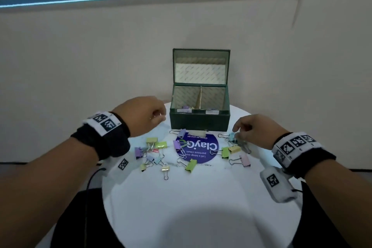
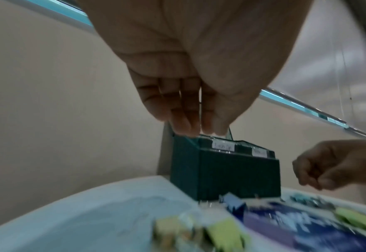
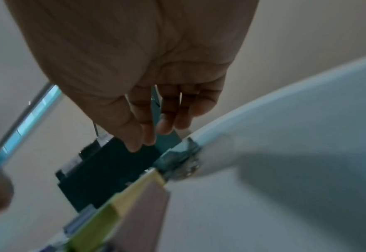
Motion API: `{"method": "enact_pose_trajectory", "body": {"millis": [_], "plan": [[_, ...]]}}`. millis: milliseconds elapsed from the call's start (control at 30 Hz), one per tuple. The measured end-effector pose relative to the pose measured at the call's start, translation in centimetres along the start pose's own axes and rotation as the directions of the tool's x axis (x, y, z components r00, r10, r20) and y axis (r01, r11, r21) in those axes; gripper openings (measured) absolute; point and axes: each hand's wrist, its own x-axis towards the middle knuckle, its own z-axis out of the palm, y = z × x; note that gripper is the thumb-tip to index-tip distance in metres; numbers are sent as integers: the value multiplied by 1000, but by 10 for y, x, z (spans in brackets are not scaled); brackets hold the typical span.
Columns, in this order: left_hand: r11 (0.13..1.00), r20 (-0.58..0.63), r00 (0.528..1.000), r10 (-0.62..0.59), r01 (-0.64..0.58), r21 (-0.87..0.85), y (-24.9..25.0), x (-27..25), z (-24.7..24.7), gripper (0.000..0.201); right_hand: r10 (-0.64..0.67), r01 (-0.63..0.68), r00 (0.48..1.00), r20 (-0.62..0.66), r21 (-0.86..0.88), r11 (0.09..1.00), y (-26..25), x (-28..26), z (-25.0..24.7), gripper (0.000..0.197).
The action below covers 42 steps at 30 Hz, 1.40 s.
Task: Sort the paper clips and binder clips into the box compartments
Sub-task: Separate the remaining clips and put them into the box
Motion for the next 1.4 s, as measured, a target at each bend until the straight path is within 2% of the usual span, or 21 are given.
{"method": "enact_pose_trajectory", "body": {"millis": [100, 200, 300, 367, 467, 533, 633, 700, 767, 833, 900, 933, 1033, 1133, 1167, 1233, 1300, 1400], "plan": [[1000, 141, 990, 15, -15, -4, -21, -41, 6, 3, -43, 43, 999, 31, -15, 999, -12, -7, 4, 6], [999, 221, 974, 38, -34, -24, -27, -69, 9, 10, -173, 178, 983, 64, -92, 980, -36, -17, 9, 4], [997, 267, 962, 50, -34, -66, -20, -84, 14, 32, -359, 374, 926, 118, -152, 915, -68, -27, 26, 9], [999, 286, 958, 28, -22, -24, -12, -87, 21, 42, -451, 478, 875, 175, -166, 863, -87, -32, 41, 14], [998, 272, 962, -3, -15, 64, -1, -87, 31, 32, -491, 523, 834, 253, -75, 849, -111, -33, 57, 22], [999, 247, 969, -7, -2, 36, 3, -87, 33, 23, -525, 560, 800, 289, -49, 827, -124, -30, 65, 24], [1000, 196, 981, -10, 9, 6, 4, -89, 32, 14, -528, 614, 759, 381, -150, 775, -137, -28, 78, 21], [998, 137, 990, -33, 41, -55, 1, -90, 31, 11, -507, 601, 775, 376, -193, 776, -138, -25, 83, 20], [981, 85, 991, -101, 113, -158, -5, -90, 27, 4, -481, 561, 800, 360, -161, 812, -137, -24, 82, 18], [948, 85, 982, -166, 183, -260, -8, -86, 22, 14, -481, 549, 809, 338, -138, 825, -135, -26, 82, 12], [935, 144, 975, -169, 205, -290, -7, -83, 18, 25, -483, 536, 827, 287, -146, 831, -134, -28, 83, 8], [940, 188, 971, -149, 198, -276, -5, -81, 16, 27, -468, 513, 845, 260, -144, 846, -133, -27, 84, 10], [976, 313, 948, -62, 123, -179, 4, -80, 19, 16, -395, 428, 897, 198, -161, 890, -132, -21, 85, 12], [999, 389, 921, -1, 22, -48, 8, -81, 27, 32, -360, 391, 916, 175, -192, 900, -130, -16, 88, 17], [1000, 407, 913, 3, -1, -7, 10, -81, 28, 31, -364, 392, 917, 162, -204, 897, -130, -17, 88, 15], [999, 409, 913, 10, -25, 31, 12, -79, 28, 21, -366, 400, 914, 174, -243, 884, -131, -19, 87, 13], [999, 400, 916, -4, -11, 35, 11, -75, 27, 13, -349, 403, 908, 233, -255, 879, -131, -21, 85, 22], [1000, 392, 920, -5, 0, 14, 11, -64, 17, 14, -348, 405, 905, 243, -249, 880, -130, -20, 86, 9]]}}
